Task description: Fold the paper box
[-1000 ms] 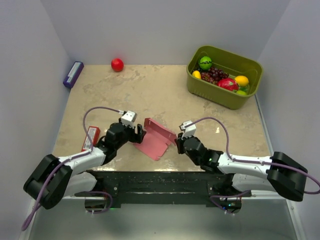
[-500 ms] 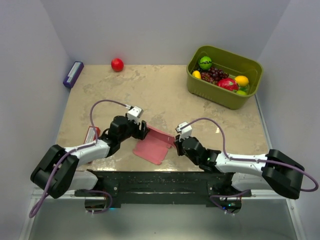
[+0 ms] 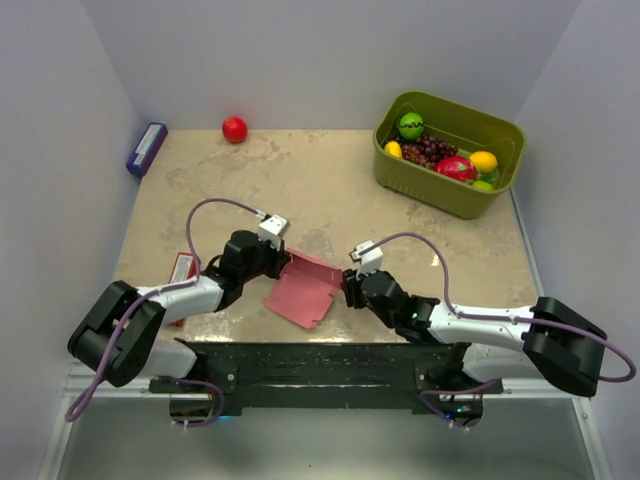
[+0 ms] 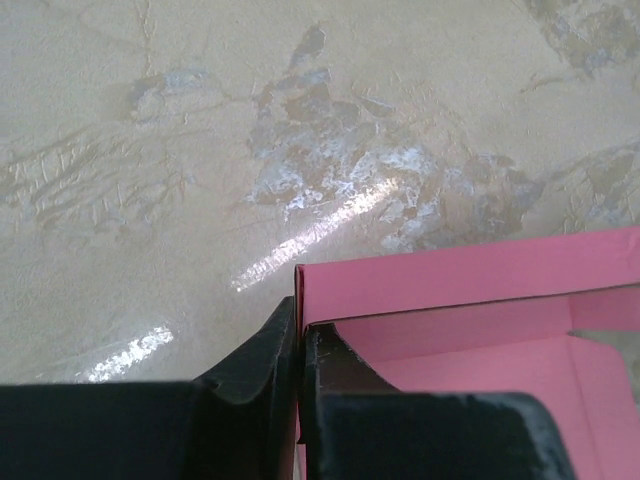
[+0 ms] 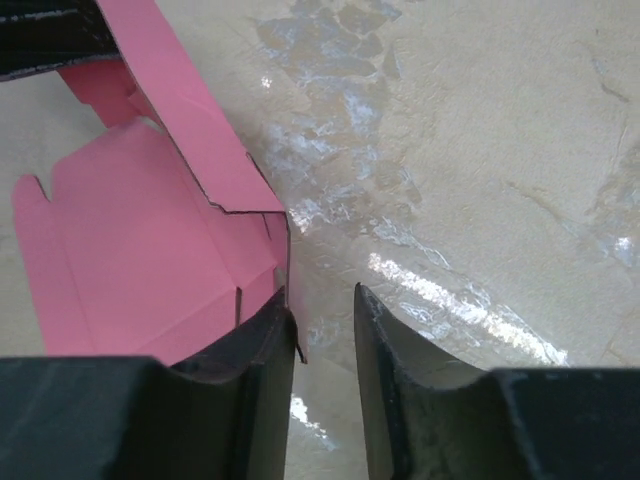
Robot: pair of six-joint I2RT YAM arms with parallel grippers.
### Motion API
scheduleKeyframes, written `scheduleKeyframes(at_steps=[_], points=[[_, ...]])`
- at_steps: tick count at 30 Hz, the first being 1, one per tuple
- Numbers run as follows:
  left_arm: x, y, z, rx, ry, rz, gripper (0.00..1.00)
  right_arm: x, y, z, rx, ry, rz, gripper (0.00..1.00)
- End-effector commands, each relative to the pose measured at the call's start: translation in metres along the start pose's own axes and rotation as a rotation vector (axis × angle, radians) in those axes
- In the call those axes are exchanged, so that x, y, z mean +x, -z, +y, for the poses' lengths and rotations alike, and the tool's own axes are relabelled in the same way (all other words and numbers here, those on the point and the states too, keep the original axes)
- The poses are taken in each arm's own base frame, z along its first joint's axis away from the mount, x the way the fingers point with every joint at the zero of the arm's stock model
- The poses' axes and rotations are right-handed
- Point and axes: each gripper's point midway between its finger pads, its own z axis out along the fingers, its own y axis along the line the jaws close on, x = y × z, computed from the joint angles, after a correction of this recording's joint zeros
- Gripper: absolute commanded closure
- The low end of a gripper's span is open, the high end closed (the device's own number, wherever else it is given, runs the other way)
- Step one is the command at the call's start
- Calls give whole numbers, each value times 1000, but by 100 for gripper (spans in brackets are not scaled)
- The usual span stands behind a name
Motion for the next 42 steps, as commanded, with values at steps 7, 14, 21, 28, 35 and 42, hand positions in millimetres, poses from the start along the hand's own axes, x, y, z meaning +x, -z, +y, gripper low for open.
scheduleKeyframes(at_steps=[7,14,21,28,35,42], points=[[-20,11,9,-205,90,-144,100,-49,22,1,110,-395,-28,18],[-14,8,8,-341,145,-132,100,-77,26,76,-186,-778,15,24],[-14,11,7,-417,166,-154,100,-92,15,89,-228,-1106,-14,27],[-11,9,7,-468,139,-133,100,-102,26,55,-96,-1108,-117,28],[-11,3,-8,-459,165,-136,100,-87,2,63,-79,-1184,-90,31],[-11,-2,-21,-459,145,-127,100,-75,-22,60,-34,-1226,-86,36]])
